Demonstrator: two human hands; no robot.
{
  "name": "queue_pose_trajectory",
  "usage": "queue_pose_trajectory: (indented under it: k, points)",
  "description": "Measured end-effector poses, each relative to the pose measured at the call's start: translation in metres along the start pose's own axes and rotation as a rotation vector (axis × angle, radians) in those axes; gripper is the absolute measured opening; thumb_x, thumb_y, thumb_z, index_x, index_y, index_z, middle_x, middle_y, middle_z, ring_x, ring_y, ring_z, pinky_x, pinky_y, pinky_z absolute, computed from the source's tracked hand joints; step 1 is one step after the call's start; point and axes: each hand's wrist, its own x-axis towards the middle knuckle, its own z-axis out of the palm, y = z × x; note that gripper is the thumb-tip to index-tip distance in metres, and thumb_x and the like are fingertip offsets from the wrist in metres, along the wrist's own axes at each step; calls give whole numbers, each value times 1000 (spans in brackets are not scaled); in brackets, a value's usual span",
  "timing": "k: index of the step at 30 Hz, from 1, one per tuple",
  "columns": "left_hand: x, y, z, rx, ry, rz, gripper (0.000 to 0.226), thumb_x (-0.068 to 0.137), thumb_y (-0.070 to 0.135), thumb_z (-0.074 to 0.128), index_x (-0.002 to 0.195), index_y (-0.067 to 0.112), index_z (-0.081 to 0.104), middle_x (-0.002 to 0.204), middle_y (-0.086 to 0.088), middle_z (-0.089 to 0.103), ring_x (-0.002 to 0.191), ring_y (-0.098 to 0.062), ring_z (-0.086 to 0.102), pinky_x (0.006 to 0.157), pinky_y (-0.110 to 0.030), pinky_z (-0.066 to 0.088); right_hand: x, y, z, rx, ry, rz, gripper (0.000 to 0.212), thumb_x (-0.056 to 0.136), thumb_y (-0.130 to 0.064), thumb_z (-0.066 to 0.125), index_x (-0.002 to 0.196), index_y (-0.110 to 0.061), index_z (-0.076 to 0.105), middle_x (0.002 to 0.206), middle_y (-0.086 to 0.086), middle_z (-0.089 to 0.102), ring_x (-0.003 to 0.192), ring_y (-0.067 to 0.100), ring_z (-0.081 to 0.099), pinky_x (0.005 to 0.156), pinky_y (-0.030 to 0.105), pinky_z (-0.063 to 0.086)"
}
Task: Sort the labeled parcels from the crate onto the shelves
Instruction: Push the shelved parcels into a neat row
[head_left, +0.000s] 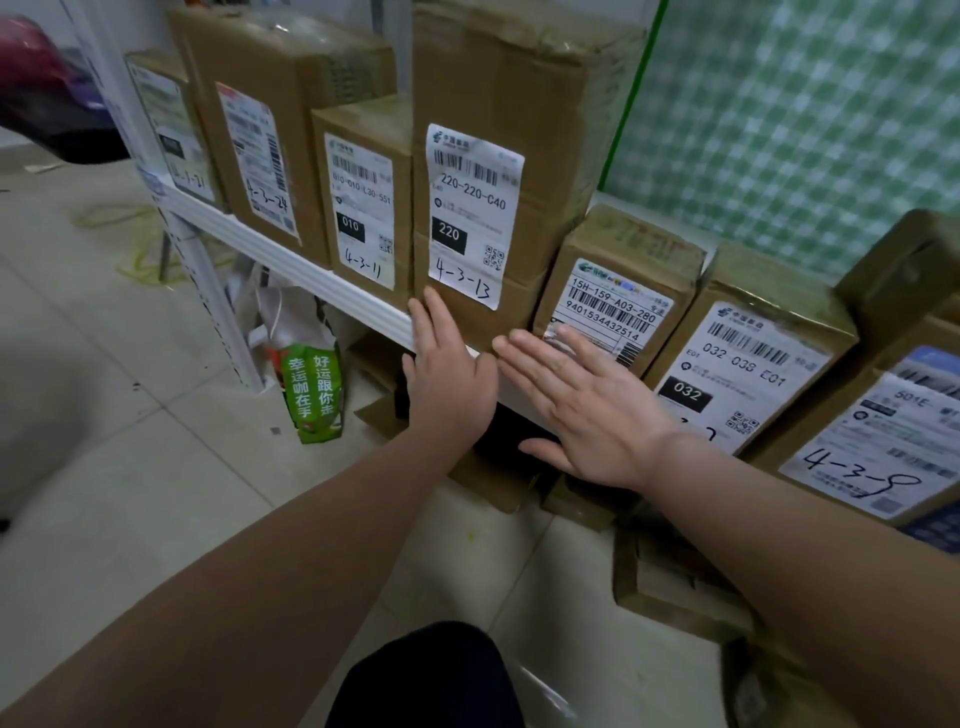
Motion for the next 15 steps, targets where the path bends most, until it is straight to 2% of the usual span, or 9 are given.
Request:
queue_pose_trajectory:
  k: [5, 8, 10, 12, 15]
  points:
    - [28, -16, -29, -82, 70, -78, 73, 96, 18, 40, 153, 13, -5, 162, -8, -7, 147, -27, 9, 119, -47, 9, 35, -15, -16, -60, 43, -39, 81, 93, -61, 26, 149, -3, 28, 158, 10, 27, 149, 22, 19, 119, 43, -9]
    - [41, -24, -42, -132, -35, -107, 67, 99, 20, 34, 153, 17, -6, 162, -4, -10, 148, -23, 3, 120, -43, 4, 51, -23, -22, -110, 22, -47, 83, 96, -61, 21, 153, -2, 6, 162, 11, 4, 143, 22, -16, 111, 44, -26]
    - [42, -29, -45, -151, -94, -102, 66, 100, 20, 34, 154, 18, -5, 162, -4, -10, 148, -23, 4, 117, -38, 8, 59, -27, -23, -132, 34, -54, 82, 98, -60, 13, 151, -2, -10, 162, 11, -12, 136, 23, -31, 103, 46, -34]
    - [42, -33, -45, -158, -121, -105, 67, 100, 18, 35, 154, 17, -4, 162, -4, -9, 147, -24, 8, 116, -36, 13, 65, -30, -23, -145, 27, -48, 82, 98, -59, 10, 146, 0, -19, 161, 12, -17, 136, 24, -33, 100, 47, -36]
    - [43, -37, -47, -114, -153, -90, 69, 99, 17, 37, 153, 15, -6, 161, -5, -11, 147, -26, 11, 118, -39, 15, 70, -29, -22, -152, 4, -32, 81, 99, -59, 10, 142, 1, -23, 161, 14, -17, 144, 25, -27, 99, 48, -35]
